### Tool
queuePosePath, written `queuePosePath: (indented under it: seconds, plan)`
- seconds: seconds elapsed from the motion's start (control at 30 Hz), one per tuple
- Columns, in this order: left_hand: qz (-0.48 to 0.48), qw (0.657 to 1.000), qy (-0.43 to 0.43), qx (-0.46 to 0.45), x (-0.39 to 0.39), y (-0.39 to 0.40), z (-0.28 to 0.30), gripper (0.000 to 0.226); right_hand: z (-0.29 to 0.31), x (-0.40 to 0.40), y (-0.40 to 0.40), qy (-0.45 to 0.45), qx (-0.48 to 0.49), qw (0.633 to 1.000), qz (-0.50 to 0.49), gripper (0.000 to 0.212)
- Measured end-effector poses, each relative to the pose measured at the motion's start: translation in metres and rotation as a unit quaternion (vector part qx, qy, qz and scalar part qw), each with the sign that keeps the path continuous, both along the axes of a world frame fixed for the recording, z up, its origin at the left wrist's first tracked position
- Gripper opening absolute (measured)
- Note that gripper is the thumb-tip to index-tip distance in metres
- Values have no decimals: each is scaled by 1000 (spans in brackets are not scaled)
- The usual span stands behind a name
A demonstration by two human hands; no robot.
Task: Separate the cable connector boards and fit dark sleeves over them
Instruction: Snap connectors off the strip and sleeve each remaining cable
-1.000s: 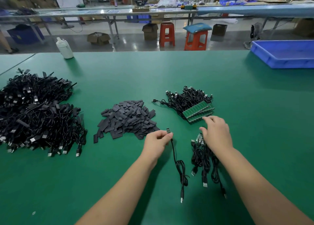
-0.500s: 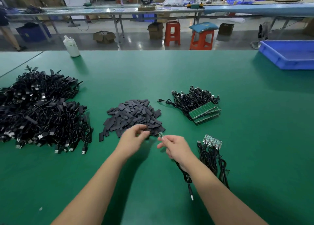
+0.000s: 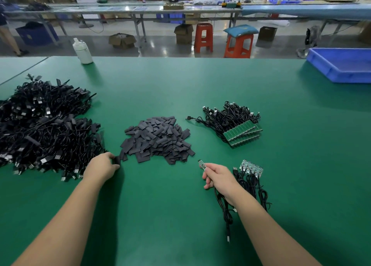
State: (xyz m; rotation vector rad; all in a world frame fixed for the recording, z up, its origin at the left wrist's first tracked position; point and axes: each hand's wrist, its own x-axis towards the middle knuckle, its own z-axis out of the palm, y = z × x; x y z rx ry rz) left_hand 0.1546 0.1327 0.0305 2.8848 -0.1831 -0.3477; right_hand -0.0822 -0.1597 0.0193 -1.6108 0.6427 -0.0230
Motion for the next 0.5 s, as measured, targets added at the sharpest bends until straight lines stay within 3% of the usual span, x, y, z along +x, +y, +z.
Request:
queuePosePath:
  seconds: [0.2, 0.4, 0.5]
  plan:
    - [7, 999, 51, -19, 6, -2, 11, 37, 1, -3, 2, -12, 3, 1000, 12, 25]
    - [-10, 999, 21, -35, 9, -5, 6, 42, 0, -3, 2, -2, -17, 1000, 23, 28]
    - [-2, 1000, 15, -19, 8, -6, 5, 32, -1, -4, 2, -3, -18, 999, 28, 27]
